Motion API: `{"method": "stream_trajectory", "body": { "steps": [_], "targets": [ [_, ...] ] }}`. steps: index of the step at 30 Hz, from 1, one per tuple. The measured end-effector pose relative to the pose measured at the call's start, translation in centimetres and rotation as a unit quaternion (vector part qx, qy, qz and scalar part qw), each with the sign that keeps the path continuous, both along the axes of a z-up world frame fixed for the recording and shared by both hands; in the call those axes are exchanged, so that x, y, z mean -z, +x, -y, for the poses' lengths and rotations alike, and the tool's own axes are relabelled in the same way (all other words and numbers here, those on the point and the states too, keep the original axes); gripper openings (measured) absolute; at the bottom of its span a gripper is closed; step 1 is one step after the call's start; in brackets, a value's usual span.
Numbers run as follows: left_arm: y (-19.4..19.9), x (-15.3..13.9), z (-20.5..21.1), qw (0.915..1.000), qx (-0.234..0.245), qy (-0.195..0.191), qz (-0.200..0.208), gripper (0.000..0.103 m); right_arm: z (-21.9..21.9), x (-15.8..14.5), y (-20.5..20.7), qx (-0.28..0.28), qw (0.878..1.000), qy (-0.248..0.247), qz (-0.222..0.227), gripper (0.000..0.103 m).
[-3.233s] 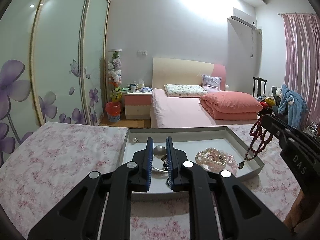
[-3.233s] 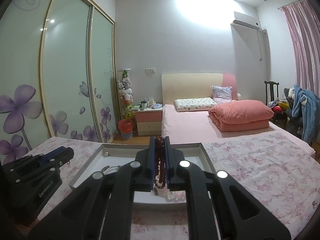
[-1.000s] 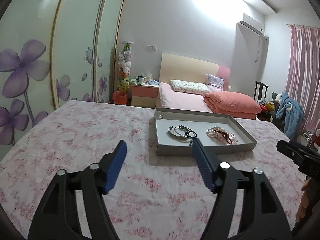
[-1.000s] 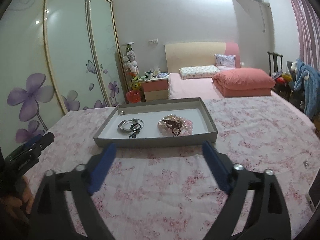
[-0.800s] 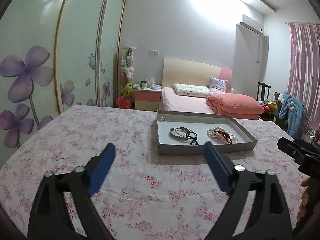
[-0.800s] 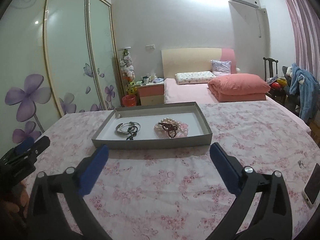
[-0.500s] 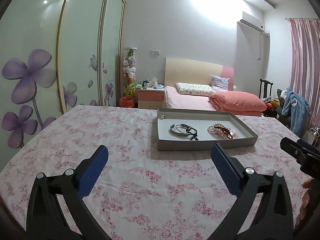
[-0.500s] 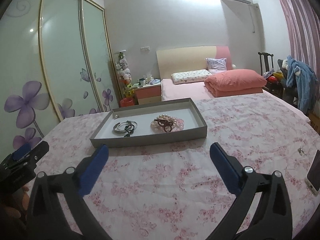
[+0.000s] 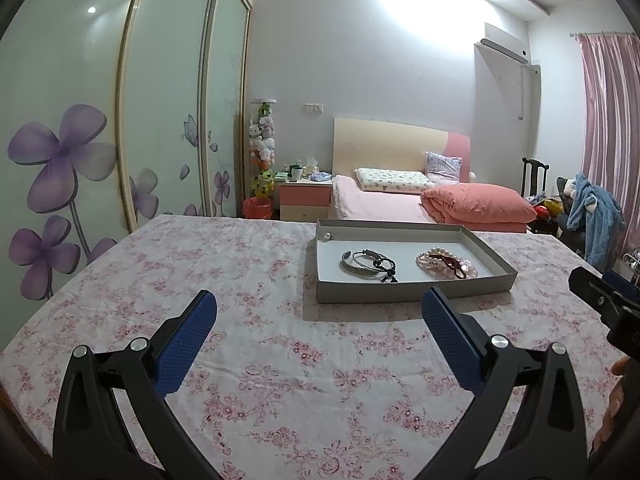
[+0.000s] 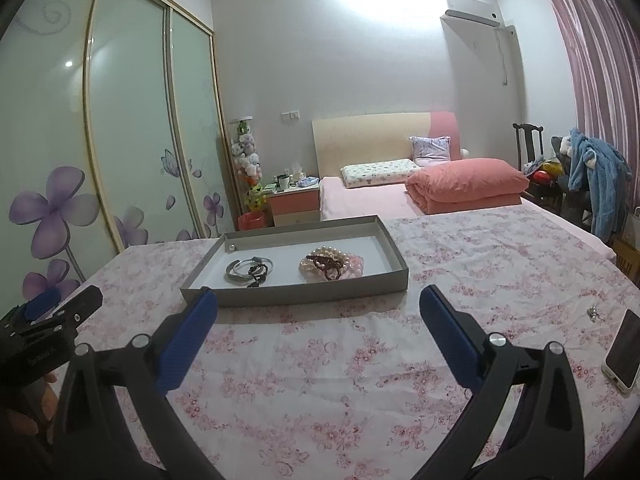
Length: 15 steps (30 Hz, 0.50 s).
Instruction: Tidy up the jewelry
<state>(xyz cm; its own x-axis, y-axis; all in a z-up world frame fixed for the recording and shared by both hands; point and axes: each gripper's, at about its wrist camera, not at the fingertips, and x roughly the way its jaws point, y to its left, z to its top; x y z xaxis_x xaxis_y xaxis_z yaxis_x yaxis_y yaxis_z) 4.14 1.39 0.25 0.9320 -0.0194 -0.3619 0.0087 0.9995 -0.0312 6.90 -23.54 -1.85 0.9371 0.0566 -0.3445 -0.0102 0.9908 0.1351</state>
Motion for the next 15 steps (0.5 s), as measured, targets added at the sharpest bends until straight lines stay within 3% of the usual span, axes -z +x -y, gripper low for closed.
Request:
{"method": "stream_trajectory", "body": {
  "steps": [15],
  "targets": [
    [0.12,0.03,0.22,1.0,0.001,0.0,-0.004,0.101,-0.21,0.25,0.06,-0.006,1.0,0.001,-0.007,0.099]
  ]
}}
